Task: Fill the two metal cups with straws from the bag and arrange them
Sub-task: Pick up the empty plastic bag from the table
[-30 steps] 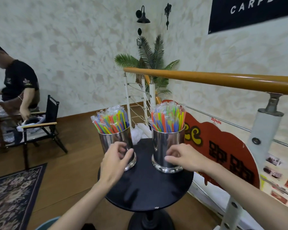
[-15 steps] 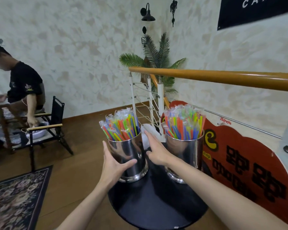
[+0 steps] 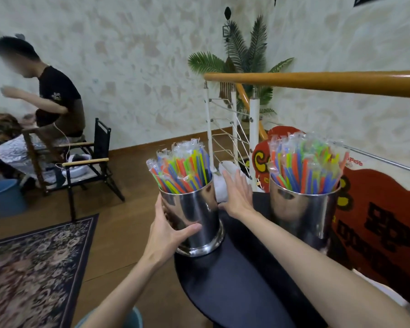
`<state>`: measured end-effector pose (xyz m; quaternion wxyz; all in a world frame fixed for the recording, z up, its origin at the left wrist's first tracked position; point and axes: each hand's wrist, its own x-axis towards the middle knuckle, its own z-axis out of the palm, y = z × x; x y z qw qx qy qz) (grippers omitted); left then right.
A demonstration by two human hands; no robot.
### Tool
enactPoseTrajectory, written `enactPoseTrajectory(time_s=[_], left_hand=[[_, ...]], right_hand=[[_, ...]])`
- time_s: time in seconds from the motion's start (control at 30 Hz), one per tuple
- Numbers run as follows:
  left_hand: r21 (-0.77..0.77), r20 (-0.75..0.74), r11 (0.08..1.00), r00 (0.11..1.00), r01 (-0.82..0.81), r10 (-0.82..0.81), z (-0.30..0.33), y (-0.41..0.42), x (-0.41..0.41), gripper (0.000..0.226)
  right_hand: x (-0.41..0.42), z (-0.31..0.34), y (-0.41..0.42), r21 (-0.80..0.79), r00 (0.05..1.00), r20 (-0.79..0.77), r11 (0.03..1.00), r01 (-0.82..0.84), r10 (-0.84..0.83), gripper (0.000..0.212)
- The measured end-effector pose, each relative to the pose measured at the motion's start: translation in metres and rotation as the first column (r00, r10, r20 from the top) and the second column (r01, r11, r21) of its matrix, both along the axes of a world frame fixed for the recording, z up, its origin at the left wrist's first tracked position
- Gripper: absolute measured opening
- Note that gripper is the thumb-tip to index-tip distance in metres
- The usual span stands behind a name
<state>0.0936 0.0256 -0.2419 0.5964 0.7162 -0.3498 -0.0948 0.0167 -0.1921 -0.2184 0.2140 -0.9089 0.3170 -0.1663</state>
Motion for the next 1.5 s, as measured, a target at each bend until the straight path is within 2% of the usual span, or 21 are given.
enactPoseTrajectory(time_s=[0.1,0.2,0.27,0.37,0.4,0.53,0.67,0.77,0.9,1.0,1.1,1.17,1.3,1.37,1.43,1.47,1.5], left_hand=[[0.003,0.008,1.0,1.0,-0.007,0.007,0.0,0.002,-0.002,0.125],[0.006,0.014,1.0,1.0,-0.022,0.022,0.0,0.002,-0.005,0.126],[0.002,0.013,1.0,1.0,-0.026,0.026,0.001,0.003,-0.006,0.127],[0.005,0.011,1.0,1.0,-0.028,0.028,0.001,0.004,-0.007,0.126],[0.006,0.012,0.999,0.999,-0.032,0.032,0.001,0.004,-0.007,0.126],[0.012,0.018,0.999,0.999,-0.043,0.043,0.003,0.004,-0.009,0.128],[0.035,0.03,0.998,0.999,-0.046,0.045,0.005,0.005,-0.012,0.126],[0.058,0.035,0.998,0.999,-0.036,0.034,0.006,0.006,-0.013,0.125],[0.077,0.03,0.997,0.999,-0.031,0.029,0.009,0.004,-0.016,0.131],[0.087,0.037,0.996,0.999,0.002,-0.005,0.011,-0.003,-0.024,0.13],[0.105,0.048,0.993,0.997,0.052,-0.058,0.016,-0.016,-0.035,0.131],[0.102,0.053,0.99,0.993,0.097,-0.103,0.02,-0.022,-0.042,0.133],[0.211,0.055,0.965,0.984,0.157,-0.172,0.025,-0.019,-0.041,0.143],[0.301,0.097,0.948,0.986,0.101,-0.136,0.029,-0.016,-0.041,0.139],[0.351,0.14,0.936,0.99,-0.027,-0.024,0.044,-0.001,-0.059,0.133],[0.333,0.109,0.941,0.994,-0.055,0.02,0.053,0.011,-0.075,0.126],[0.271,0.057,0.962,0.998,-0.019,0.003,0.059,0.026,-0.091,0.109]], right_hand=[[0.008,-0.008,-0.005,-0.091,0.999,-0.031,0.996,-0.016,0.013,0.109],[0.014,-0.014,-0.009,-0.145,0.998,-0.048,0.989,0.029,-0.036,0.1],[0.016,-0.02,-0.009,-0.115,0.996,-0.079,0.993,0.035,-0.044,0.081],[0.006,-0.023,-0.003,0.011,0.999,-0.05,1.0,0.02,-0.019,0.03],[0.0,-0.023,0.001,0.035,0.999,-0.044,0.999,0.012,-0.01,0.023],[-0.031,-0.02,0.019,0.021,0.999,-0.02,0.999,-0.027,0.027,0.03],[-0.066,-0.016,0.037,0.079,1.0,0.019,0.997,-0.017,0.016,0.012],[-0.09,-0.014,0.05,0.069,0.996,0.08,0.996,-0.048,0.042,0.021],[-0.116,-0.011,0.065,0.11,0.997,0.05,0.992,-0.069,0.064,0.033],[-0.138,-0.008,0.07,0.125,0.995,0.03,0.987,-0.097,0.094,0.035],[-0.162,0.003,0.07,0.136,0.993,0.026,0.983,-0.12,0.118,0.025],[-0.18,0.015,0.069,0.138,0.993,0.044,0.983,-0.119,0.113,0.028],[-0.21,0.042,0.07,0.128,0.978,0.11,0.973,-0.191,0.177,0.032],[-0.223,0.056,0.076,0.116,0.963,0.137,0.962,-0.248,0.232,0.03],[-0.233,0.064,0.082,0.126,0.944,0.166,0.943,-0.307,0.285,0.029],[-0.235,0.067,0.086,0.131,0.935,0.176,0.935,-0.331,0.306,0.03],[-0.235,0.07,0.092,0.134,0.923,0.189,0.922,-0.363,0.335,0.035]])
